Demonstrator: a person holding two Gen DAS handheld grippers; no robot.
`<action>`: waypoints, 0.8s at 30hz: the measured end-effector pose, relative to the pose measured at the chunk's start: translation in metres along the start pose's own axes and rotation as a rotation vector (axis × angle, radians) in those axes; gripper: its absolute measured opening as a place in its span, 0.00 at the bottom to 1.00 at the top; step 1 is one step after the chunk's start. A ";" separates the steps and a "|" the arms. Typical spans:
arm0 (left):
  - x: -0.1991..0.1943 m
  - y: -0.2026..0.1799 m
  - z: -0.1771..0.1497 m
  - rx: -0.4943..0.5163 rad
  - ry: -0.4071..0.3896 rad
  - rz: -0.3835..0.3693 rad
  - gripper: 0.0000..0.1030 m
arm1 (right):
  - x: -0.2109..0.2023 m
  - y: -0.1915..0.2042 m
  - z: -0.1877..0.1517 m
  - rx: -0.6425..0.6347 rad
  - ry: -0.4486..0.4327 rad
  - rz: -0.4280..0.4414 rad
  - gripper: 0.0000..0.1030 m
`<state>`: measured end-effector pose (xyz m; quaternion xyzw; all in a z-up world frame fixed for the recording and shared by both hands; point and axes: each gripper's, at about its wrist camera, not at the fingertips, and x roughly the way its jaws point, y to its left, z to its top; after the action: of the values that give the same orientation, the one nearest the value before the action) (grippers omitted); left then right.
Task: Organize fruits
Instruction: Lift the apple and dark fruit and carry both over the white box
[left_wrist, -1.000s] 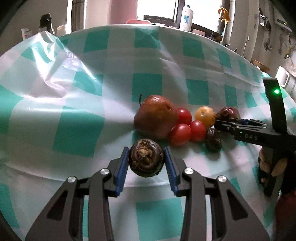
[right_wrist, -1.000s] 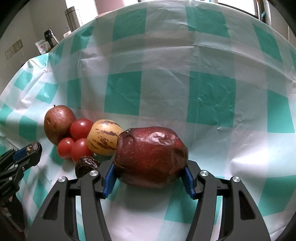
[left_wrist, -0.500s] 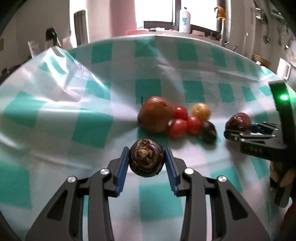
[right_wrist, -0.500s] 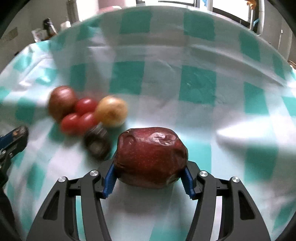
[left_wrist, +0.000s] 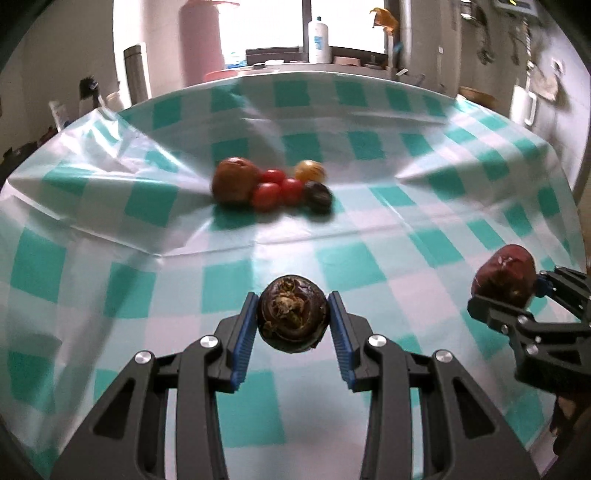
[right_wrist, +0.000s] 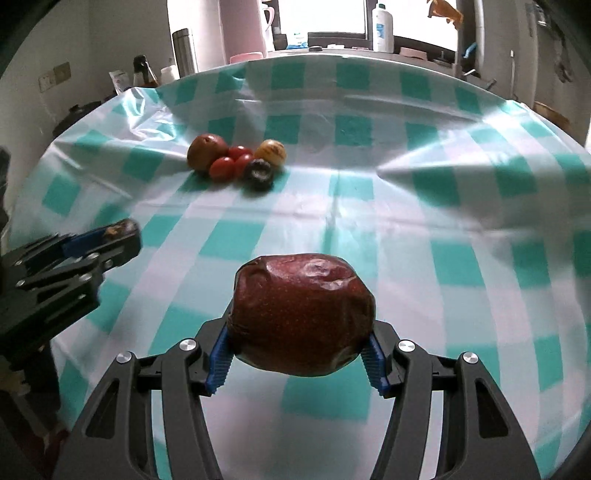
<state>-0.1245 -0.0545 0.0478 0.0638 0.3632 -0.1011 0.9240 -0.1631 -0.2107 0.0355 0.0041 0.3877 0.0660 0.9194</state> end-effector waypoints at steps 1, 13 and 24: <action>-0.002 -0.006 -0.002 0.013 0.003 -0.008 0.37 | -0.006 -0.004 -0.005 0.003 -0.006 0.001 0.56; -0.016 -0.079 -0.026 0.126 0.027 -0.085 0.37 | -0.072 -0.063 -0.062 0.117 -0.066 -0.032 0.56; -0.038 -0.138 -0.042 0.253 0.010 -0.232 0.37 | -0.113 -0.131 -0.133 0.278 -0.073 -0.108 0.56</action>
<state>-0.2118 -0.1755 0.0367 0.1377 0.3570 -0.2514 0.8890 -0.3206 -0.3605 0.0147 0.1129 0.3589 -0.0379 0.9258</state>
